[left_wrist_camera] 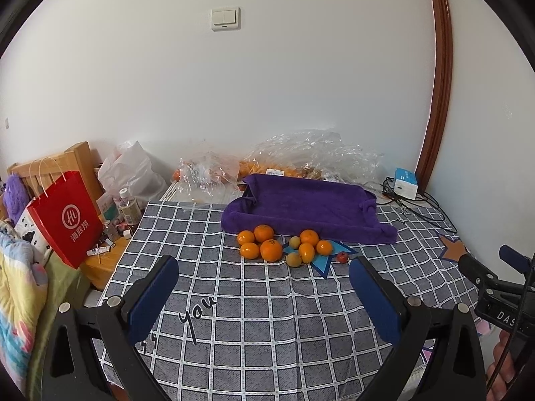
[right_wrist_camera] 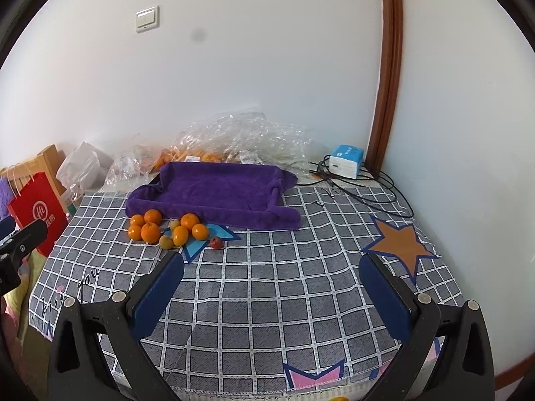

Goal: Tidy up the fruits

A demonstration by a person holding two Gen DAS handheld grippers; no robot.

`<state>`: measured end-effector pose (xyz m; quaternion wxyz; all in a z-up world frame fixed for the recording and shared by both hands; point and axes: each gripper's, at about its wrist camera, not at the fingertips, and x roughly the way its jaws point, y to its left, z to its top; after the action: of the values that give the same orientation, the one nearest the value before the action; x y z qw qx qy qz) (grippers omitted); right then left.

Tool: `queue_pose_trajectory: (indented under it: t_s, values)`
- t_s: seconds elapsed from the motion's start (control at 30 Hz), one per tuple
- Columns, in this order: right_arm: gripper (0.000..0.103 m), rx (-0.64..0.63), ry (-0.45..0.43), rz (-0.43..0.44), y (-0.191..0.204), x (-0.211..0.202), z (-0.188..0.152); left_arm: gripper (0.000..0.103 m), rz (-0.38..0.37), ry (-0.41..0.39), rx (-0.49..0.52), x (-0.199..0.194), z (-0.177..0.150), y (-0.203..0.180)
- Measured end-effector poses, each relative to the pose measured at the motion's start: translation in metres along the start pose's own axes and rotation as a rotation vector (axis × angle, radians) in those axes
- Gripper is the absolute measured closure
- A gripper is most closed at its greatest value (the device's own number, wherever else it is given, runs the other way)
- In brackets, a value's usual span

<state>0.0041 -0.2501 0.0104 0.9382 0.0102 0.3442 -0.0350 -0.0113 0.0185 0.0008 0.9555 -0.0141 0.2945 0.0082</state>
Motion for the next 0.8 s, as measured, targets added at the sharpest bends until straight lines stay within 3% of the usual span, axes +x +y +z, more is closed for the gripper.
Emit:
queue_pose_trajectory:
  t_s: [0.8]
  values:
    - [0.000,-0.011,-0.028,0.029,0.013,-0.013,0.001,0.000,-0.027,-0.020,-0.028,-0.009,-0.002,0.006]
